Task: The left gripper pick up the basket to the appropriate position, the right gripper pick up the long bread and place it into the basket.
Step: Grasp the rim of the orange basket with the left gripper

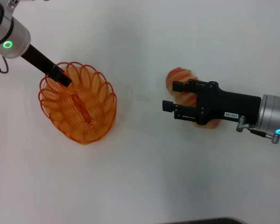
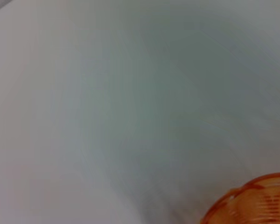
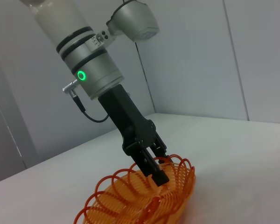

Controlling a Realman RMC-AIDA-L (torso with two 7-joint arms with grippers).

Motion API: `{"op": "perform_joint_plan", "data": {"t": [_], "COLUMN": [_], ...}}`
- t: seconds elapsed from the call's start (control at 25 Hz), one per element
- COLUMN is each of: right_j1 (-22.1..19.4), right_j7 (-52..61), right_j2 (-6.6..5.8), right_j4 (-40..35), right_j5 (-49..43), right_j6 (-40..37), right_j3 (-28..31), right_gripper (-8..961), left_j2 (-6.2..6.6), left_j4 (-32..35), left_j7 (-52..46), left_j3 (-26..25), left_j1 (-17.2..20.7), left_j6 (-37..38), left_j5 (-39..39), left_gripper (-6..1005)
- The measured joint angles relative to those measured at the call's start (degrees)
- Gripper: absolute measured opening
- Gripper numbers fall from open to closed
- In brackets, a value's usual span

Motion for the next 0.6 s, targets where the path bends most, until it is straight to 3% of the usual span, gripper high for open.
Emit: {"op": "perform_joint_plan", "data": {"t": [0.28, 0.6], "right_j1": [0.06, 0.33], "right_j7": [-0.15, -0.17], "right_j2": [0.00, 0.00], "right_j4": [0.48, 0.56], "right_j5": [-0.03, -0.02], "right_j6": [0.67, 0.70], "right_j3": [0.00, -0.02], "right_gripper": [683, 678], "left_j2": [-0.12, 0.77], "left_j4": [-0.12, 0.34], "left_j7": [-0.24, -0.36], "left_j3": [-0.58, -3.88], "left_j1": [-0.65, -1.06], "left_j6": [-0.48, 1.81], "left_j5": [-0.43, -0.56], "left_gripper": [568, 231]}}
